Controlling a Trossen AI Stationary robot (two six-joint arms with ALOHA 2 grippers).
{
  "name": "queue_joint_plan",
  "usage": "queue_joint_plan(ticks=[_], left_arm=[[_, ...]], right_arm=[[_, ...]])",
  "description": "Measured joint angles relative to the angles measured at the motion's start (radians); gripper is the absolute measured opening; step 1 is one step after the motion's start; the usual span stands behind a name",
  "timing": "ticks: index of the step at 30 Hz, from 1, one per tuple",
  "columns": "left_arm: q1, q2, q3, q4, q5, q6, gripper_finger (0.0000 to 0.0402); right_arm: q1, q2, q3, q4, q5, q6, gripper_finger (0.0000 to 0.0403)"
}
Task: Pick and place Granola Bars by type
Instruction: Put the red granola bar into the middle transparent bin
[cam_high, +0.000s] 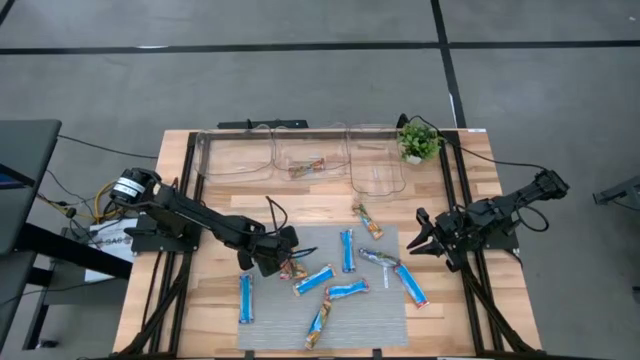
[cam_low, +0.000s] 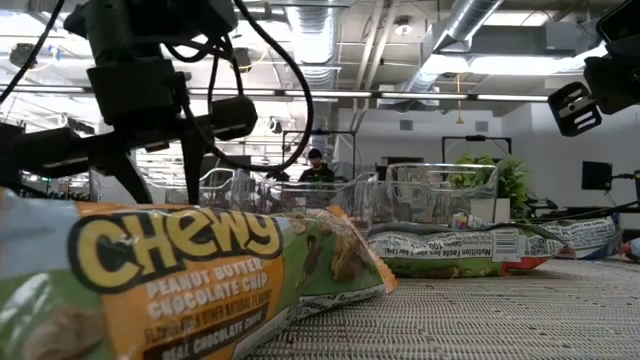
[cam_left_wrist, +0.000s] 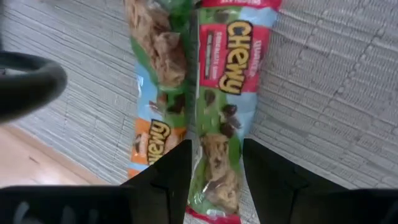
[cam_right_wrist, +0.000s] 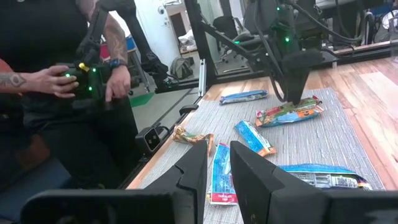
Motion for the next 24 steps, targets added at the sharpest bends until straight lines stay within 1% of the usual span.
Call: queue_joint_plan(ticks=[3, 7, 12, 16, 19, 24], left_arm=[[0.0, 0.007, -0.001, 0.004, 0.03, 0.002, 0.0137], [0.0, 0.035, -0.001, 0.032, 0.045, 0.007, 0.0137], [-0.004, 0.076, 0.002, 0.098, 0.034, 0.006, 0.0137], [-0.007, 0.079, 0.002, 0.116, 0.033, 0.0, 0.0136], [-0.007, 0.079, 0.002, 0.107, 0.032, -0.007, 0.0126], [-0.008, 0.079, 0.001, 0.099, 0.027, -0.045, 0.0093]], right_arm=[[0.0, 0.0, 0.0, 0.0, 0.0, 0.0, 0.0062], [0.0, 0.0, 0.0, 0.0, 0.0, 0.0, 0.0062], [0.0, -0.001, 0.0, -0.003, -0.002, 0.0, 0.0062], [0.0, 0.0, 0.0, -0.003, -0.002, 0.0, 0.0062], [0.0, 0.0, 0.0, -0.003, -0.002, 0.0, 0.0062], [0.0, 0.0, 0.0, -0.003, -0.002, 0.0, 0.0062]])
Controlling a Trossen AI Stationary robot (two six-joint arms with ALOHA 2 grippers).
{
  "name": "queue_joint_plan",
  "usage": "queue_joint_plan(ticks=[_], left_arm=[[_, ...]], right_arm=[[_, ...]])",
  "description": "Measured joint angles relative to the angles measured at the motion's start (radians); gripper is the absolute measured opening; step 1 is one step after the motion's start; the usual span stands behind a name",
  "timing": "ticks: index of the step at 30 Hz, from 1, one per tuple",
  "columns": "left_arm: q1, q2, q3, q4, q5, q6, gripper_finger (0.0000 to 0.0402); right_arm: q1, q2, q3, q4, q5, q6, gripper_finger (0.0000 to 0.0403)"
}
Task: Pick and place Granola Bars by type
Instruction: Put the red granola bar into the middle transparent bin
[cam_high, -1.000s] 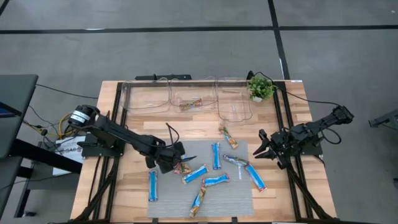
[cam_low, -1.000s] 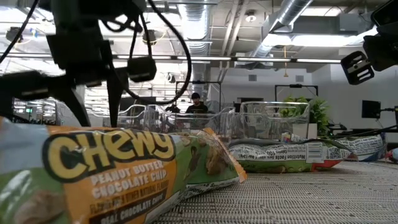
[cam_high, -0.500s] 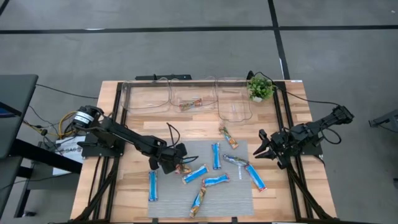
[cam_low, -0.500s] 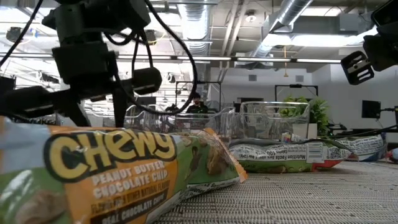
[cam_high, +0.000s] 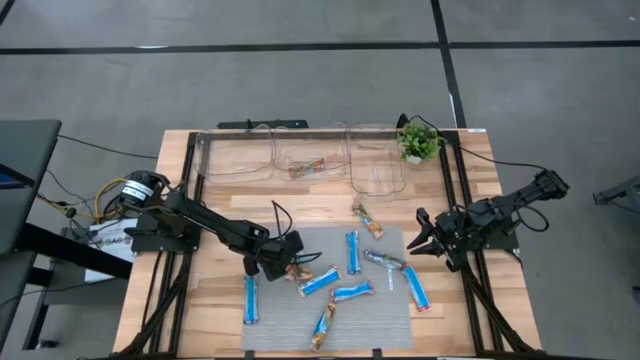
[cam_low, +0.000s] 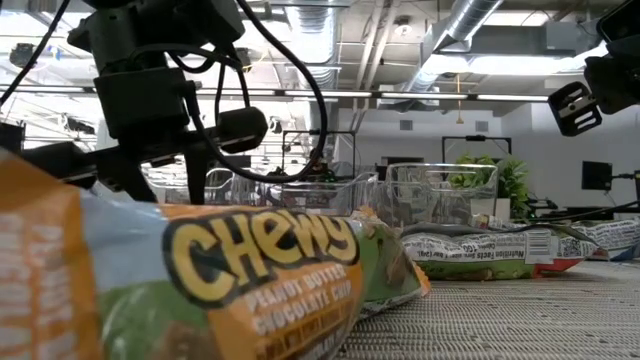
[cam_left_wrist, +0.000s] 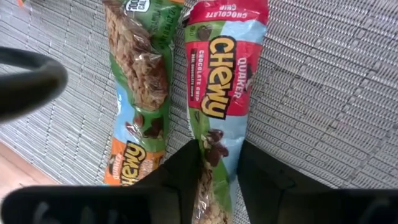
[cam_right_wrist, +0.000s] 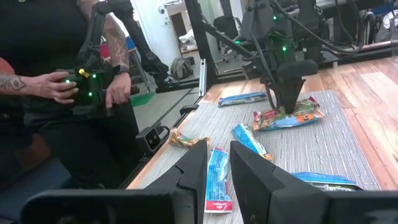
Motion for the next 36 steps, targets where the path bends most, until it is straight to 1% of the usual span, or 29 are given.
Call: queue_joint_plan(ticks=[3, 6, 10, 15, 18, 22, 24, 28, 32, 36], left_arm=[[0.0, 0.0, -0.001, -0.002, 0.001, -0.017, 0.0074], [0.0, -0.001, -0.001, -0.003, -0.001, -0.028, 0.0064], [0.0, -0.015, -0.004, -0.01, -0.009, -0.052, 0.0066], [0.001, -0.075, -0.006, -0.01, -0.009, -0.166, 0.007], [0.002, -0.131, -0.006, -0.008, 0.039, -0.261, 0.007], [0.01, -0.221, -0.005, 0.042, 0.139, -0.434, 0.007], [0.023, -0.263, -0.005, 0.096, 0.186, -0.532, 0.007], [0.065, -0.336, -0.004, 0.243, 0.231, -0.728, 0.0071], [0.113, -0.386, -0.003, 0.406, 0.26, -0.912, 0.0071], [0.149, -0.411, -0.003, 0.569, 0.262, -1.048, 0.0071]], right_arm=[[0.0, 0.0, 0.0, 0.0, 0.0, 0.0, 0.0062], [0.0, 0.0, 0.0, 0.0, 0.0, 0.0, 0.0062], [0.0, 0.0, 0.0, 0.0, 0.0, 0.0, 0.0062], [0.0, 0.0, 0.0, 0.0, 0.0, 0.0, 0.0062], [0.0, 0.0, 0.0, 0.0, 0.0, 0.0, 0.0062], [0.0, 0.0, 0.0, 0.0, 0.0, 0.0, 0.0062], [0.0, 0.0, 0.0, 0.0, 0.0, 0.0, 0.0062], [0.0, 0.0, 0.0, 0.001, 0.001, 0.0, 0.0062], [0.0, 0.0, 0.0, 0.002, 0.001, 0.0, 0.0062], [0.0, 0.0, 0.0, 0.002, 0.001, 0.0, 0.0062]])
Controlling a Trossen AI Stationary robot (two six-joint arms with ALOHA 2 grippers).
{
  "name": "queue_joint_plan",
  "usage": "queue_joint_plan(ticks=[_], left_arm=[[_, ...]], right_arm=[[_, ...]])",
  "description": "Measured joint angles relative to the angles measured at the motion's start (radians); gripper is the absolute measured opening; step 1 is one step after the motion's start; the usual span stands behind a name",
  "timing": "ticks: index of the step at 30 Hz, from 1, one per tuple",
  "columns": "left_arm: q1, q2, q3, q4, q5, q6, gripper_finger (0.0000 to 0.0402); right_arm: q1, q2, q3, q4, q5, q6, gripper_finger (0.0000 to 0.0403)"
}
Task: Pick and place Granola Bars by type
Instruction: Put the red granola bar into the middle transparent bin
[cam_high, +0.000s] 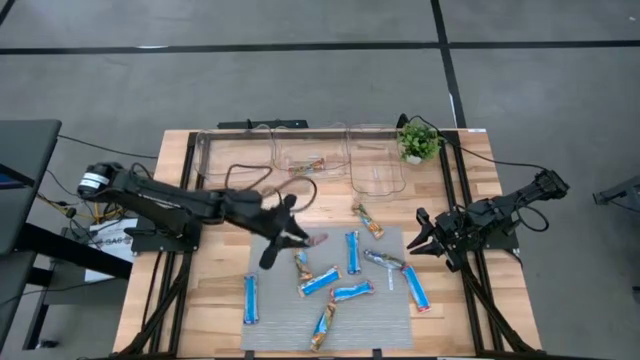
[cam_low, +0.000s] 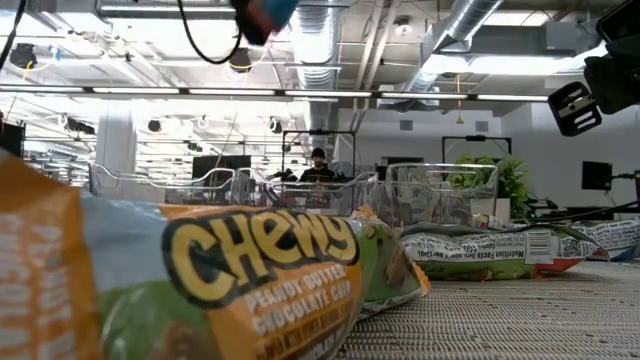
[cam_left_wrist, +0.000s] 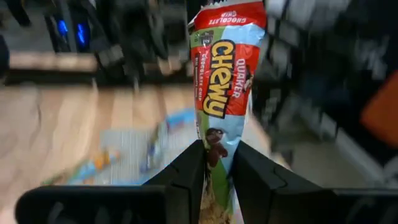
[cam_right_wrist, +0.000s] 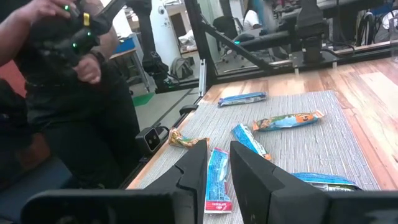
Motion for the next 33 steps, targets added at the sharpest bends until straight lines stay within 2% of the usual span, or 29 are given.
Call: queue_joint_plan(ticks=[6, 18, 22, 29, 33], left_arm=[[0.041, -0.009, 0.0, 0.167, 0.0, -0.141, 0.0071], [0.089, -0.005, 0.0, 0.149, -0.013, -0.144, 0.0071], [0.17, 0.005, 0.0, 0.135, -0.019, -0.144, 0.0071], [0.368, 0.04, 0.003, 0.134, -0.162, -0.089, 0.0071], [0.498, 0.058, 0.001, 0.12, -0.199, -0.087, 0.0071]], right_arm=[[0.0, 0.0, 0.0, 0.0, 0.0, 0.0, 0.0062], [0.0, 0.0, 0.0, 0.0, 0.0, 0.0, 0.0062], [0.0, 0.0, 0.0, 0.0, 0.0, 0.0, 0.0062], [0.0, 0.0, 0.0, 0.001, 0.0, 0.0, 0.0062], [0.0, 0.0, 0.0, 0.001, 0.0, 0.0, 0.0062]])
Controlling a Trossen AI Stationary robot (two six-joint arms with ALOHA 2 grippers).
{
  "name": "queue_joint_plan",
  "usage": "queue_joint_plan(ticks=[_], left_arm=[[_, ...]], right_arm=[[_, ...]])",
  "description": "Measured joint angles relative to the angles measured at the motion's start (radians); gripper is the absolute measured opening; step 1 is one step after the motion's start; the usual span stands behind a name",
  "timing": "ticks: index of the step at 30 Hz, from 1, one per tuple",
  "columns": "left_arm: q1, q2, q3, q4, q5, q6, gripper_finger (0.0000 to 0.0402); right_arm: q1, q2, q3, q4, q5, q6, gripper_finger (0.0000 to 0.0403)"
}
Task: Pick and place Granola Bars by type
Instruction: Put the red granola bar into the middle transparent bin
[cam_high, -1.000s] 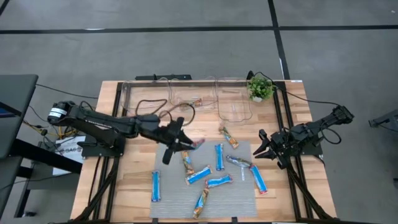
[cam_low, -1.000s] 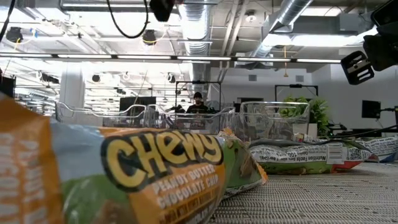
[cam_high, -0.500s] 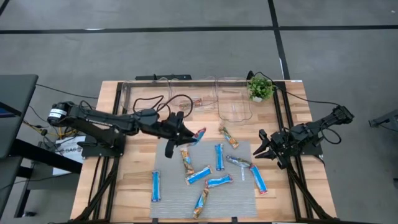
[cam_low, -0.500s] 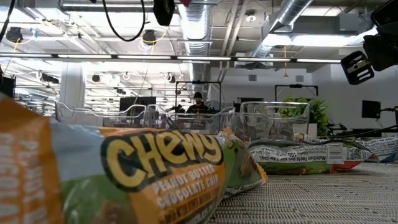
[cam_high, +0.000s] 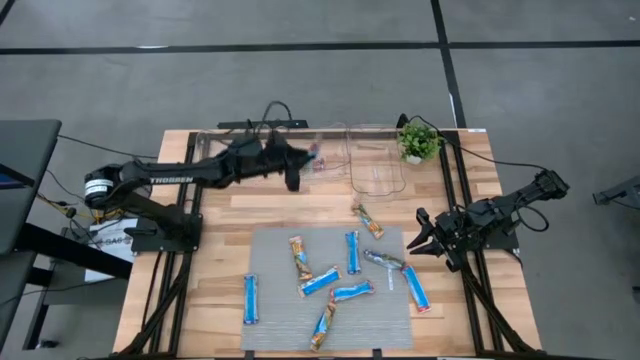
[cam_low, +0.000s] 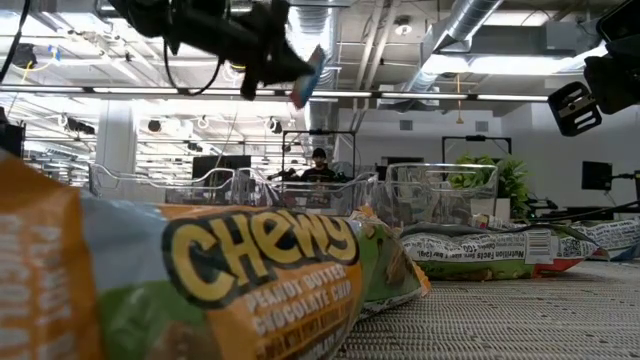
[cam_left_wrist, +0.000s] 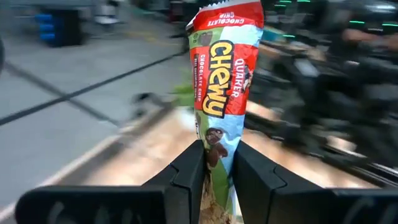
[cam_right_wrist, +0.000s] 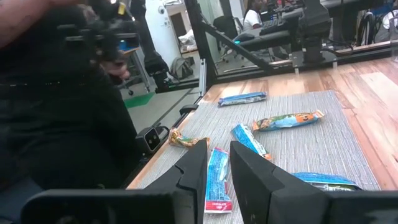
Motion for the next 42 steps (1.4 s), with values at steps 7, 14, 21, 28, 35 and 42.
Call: queue_joint_plan(ticks=[7, 14, 21, 28, 35, 42], left_arm=[[0.177, 0.011, 0.0, -0.013, -0.055, 0.0, 0.0071], [0.223, 0.011, 0.0, -0.019, -0.048, -0.032, 0.0071], [0.223, 0.011, 0.0, -0.079, -0.047, -0.019, 0.0071], [0.207, 0.027, 0.0, -0.291, -0.052, -0.016, 0.0071], [0.184, 0.121, -0.001, -0.332, -0.048, 0.018, 0.0071], [0.176, 0.197, -0.001, -0.329, -0.048, 0.018, 0.0071]], right_arm=[[0.0, 0.0, 0.0, 0.0, 0.0, 0.0, 0.0062], [0.0, 0.0, 0.0, 0.0, 0.0, 0.0, 0.0062], [0.0, 0.0, 0.0, 0.0, 0.0, 0.0, 0.0062], [0.0, 0.0, 0.0, 0.0, 0.0, 0.0, 0.0062], [0.0, 0.0, 0.0, 0.0, 0.0, 0.0, 0.0062], [0.0, 0.0, 0.0, 0.0, 0.0, 0.0, 0.0062]])
